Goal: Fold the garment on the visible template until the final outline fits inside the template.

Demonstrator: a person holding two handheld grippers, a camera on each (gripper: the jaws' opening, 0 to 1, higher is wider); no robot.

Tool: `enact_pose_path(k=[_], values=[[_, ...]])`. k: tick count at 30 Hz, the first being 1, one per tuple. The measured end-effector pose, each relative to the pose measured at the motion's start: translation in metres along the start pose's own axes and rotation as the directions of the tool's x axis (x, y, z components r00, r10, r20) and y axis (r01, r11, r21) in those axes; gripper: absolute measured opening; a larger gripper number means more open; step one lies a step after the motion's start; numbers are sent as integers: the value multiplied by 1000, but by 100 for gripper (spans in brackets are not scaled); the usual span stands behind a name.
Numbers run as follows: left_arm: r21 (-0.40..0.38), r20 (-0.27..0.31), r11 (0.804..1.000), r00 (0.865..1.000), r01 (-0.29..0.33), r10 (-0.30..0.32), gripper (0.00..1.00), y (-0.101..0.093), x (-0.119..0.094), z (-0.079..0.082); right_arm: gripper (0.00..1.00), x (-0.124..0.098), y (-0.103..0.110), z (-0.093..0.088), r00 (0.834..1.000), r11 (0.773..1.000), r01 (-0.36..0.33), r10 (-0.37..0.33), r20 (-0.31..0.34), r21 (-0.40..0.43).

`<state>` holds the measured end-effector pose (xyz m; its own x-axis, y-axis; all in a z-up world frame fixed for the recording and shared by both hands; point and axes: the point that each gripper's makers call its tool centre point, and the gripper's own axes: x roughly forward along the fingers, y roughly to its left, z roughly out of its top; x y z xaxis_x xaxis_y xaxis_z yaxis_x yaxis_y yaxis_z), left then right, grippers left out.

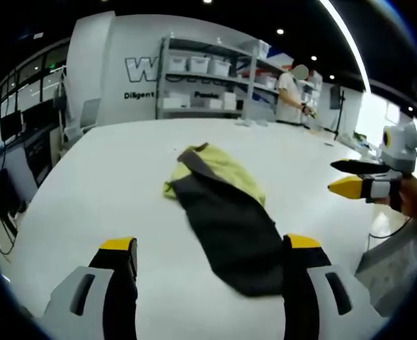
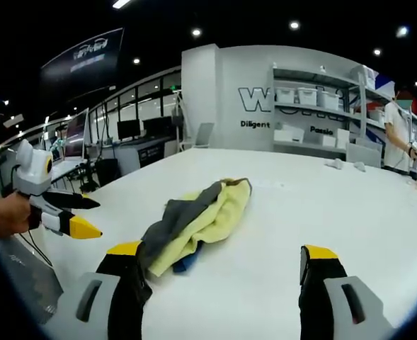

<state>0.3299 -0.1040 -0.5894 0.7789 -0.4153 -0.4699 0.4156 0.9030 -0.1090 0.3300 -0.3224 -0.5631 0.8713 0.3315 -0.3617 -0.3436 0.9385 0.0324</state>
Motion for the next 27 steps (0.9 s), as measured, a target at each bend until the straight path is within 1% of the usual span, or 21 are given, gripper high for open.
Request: enact_pose_path(k=[15,27], values=[[25,-17,1000,1000,20,-19,76,-6,2,-3,91,0,-1,1,1000,1000,3,-3,5,-1],[35,-26,999,999,37,-36,74,-10,2,-5,90,0,-1,-1,1000,1000,6,-6,-8,-4]])
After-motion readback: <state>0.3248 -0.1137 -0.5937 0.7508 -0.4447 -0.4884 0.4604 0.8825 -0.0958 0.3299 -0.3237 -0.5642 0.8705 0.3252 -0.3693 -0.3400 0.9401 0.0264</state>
